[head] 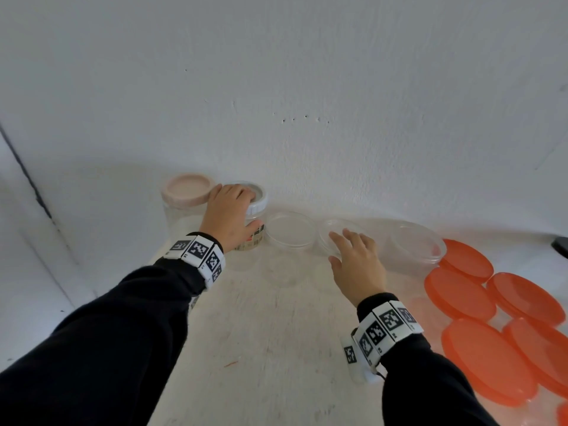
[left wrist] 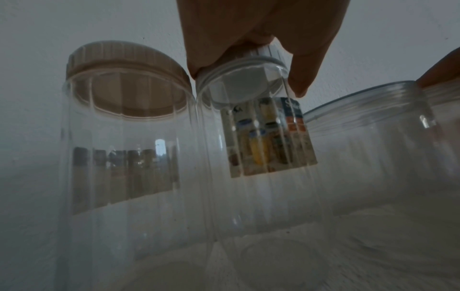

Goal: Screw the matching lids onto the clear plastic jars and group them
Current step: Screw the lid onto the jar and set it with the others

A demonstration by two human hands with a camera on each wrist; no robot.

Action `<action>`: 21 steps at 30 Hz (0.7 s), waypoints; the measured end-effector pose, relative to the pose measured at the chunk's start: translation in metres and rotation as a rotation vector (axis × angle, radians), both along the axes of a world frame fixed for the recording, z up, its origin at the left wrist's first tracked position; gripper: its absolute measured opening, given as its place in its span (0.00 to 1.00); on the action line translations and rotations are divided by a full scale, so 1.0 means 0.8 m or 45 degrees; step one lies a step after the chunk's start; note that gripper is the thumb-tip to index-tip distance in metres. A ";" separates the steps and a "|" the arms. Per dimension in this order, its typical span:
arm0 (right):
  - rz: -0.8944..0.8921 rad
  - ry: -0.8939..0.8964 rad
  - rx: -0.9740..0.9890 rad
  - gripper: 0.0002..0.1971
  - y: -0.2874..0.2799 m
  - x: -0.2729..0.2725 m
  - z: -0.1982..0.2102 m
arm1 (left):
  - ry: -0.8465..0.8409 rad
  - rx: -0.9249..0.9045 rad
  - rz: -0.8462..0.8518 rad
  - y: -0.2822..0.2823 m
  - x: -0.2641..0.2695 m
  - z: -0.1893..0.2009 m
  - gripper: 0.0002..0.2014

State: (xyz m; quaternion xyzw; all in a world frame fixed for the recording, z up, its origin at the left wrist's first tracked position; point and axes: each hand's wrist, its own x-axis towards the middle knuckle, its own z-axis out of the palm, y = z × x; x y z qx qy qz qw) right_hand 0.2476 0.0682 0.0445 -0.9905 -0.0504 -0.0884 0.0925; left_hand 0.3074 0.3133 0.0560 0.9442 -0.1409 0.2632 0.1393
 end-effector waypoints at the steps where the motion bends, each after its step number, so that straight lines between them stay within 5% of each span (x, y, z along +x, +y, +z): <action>1: 0.004 0.000 -0.008 0.25 0.000 0.000 0.001 | -0.002 -0.003 -0.001 0.000 0.000 0.000 0.24; 7: 0.081 0.041 0.162 0.26 -0.011 0.004 0.015 | -0.006 0.001 -0.008 0.001 0.001 -0.001 0.24; 12: -0.186 -0.308 0.348 0.22 -0.052 0.031 0.032 | -0.011 0.008 -0.011 0.001 0.002 -0.001 0.24; 17: -0.614 0.036 0.081 0.28 -0.093 0.054 0.026 | -0.019 -0.005 -0.017 0.001 0.003 -0.003 0.24; 21: -0.643 0.201 0.043 0.29 -0.104 0.055 0.009 | -0.030 0.002 -0.012 0.001 0.003 -0.001 0.24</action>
